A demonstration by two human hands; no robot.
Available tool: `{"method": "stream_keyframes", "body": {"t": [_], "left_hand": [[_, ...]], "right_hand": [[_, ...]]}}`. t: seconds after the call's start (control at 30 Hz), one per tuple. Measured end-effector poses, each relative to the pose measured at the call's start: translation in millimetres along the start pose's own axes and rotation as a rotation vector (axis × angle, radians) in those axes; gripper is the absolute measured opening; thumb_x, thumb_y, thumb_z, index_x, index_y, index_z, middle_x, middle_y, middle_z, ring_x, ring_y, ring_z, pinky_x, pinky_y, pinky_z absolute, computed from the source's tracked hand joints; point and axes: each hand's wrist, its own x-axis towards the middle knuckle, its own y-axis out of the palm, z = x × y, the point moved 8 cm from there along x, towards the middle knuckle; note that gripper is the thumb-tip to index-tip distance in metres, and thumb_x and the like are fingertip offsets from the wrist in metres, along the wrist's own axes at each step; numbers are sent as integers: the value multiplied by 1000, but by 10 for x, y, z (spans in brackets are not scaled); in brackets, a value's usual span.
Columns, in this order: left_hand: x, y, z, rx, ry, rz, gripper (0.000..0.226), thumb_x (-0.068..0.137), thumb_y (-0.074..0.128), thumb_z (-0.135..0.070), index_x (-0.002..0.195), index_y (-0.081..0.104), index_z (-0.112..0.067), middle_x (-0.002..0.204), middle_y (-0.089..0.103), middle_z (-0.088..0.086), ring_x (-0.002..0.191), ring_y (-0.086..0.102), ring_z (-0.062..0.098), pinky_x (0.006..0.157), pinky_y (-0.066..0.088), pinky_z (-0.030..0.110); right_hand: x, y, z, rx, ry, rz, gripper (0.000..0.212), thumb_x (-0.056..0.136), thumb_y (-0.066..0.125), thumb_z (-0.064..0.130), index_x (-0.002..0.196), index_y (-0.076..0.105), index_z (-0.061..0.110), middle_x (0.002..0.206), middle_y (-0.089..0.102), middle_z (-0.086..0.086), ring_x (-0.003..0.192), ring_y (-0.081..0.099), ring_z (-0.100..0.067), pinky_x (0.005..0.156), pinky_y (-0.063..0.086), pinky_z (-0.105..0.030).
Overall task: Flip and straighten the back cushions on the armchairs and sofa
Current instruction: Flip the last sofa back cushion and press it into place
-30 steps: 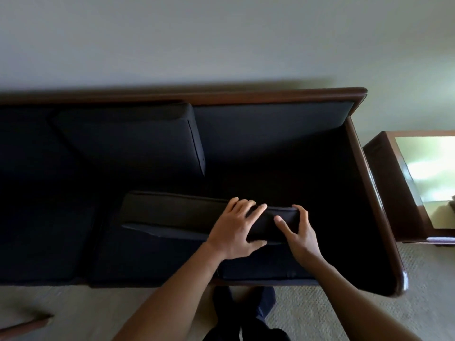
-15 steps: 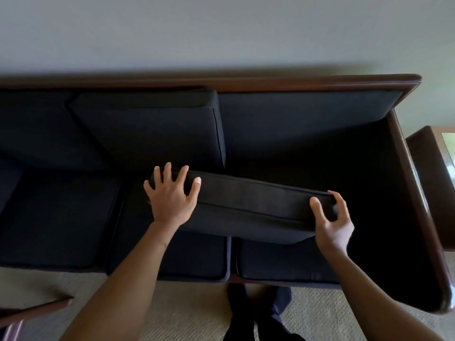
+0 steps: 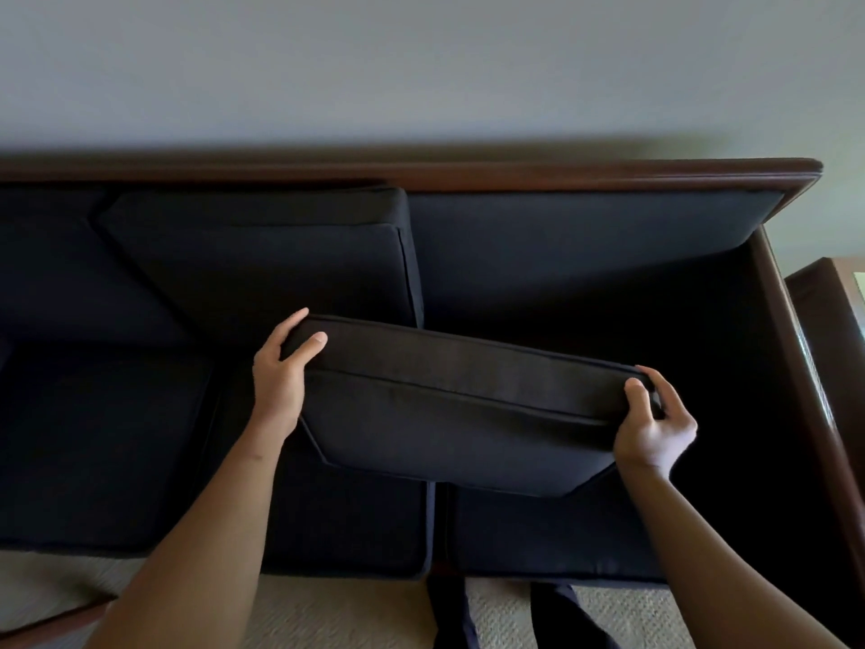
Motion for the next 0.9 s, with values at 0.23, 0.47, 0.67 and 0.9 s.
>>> {"method": "stream_keyframes", "body": {"t": [0.23, 0.47, 0.67, 0.9], "left_hand": [[-63, 401, -317, -75, 46, -126, 41, 91, 77, -9, 127, 77, -28, 129, 74, -11, 127, 63, 2, 120, 44, 37], [7, 1262, -747, -175, 35, -149, 50, 89, 80, -14, 137, 71, -24, 138, 69, -1, 131, 63, 15, 117, 48, 40], [218, 2040, -1060, -258, 0, -152, 48, 87, 83, -18, 134, 73, -21, 130, 73, 4, 122, 69, 18, 112, 53, 41], [604, 2824, -1116, -224, 5, -109, 45, 86, 86, -17, 129, 74, -23, 129, 73, 3, 120, 70, 17, 98, 54, 25]], "right_hand": [[489, -99, 134, 71, 56, -87, 18, 84, 66, 14, 93, 81, 18, 60, 66, 19, 61, 59, 4, 66, 45, -11], [1509, -442, 657, 47, 6, -110, 25, 84, 63, 16, 100, 82, 20, 52, 56, 9, 50, 52, -1, 59, 41, -11], [2325, -567, 938, 54, -38, -102, 28, 84, 62, 15, 101, 83, 18, 53, 63, 17, 56, 58, 3, 66, 48, -12], [3207, -478, 955, -10, -77, -103, 27, 83, 60, 21, 96, 83, 18, 68, 69, 0, 60, 59, -1, 74, 55, -30]]}}
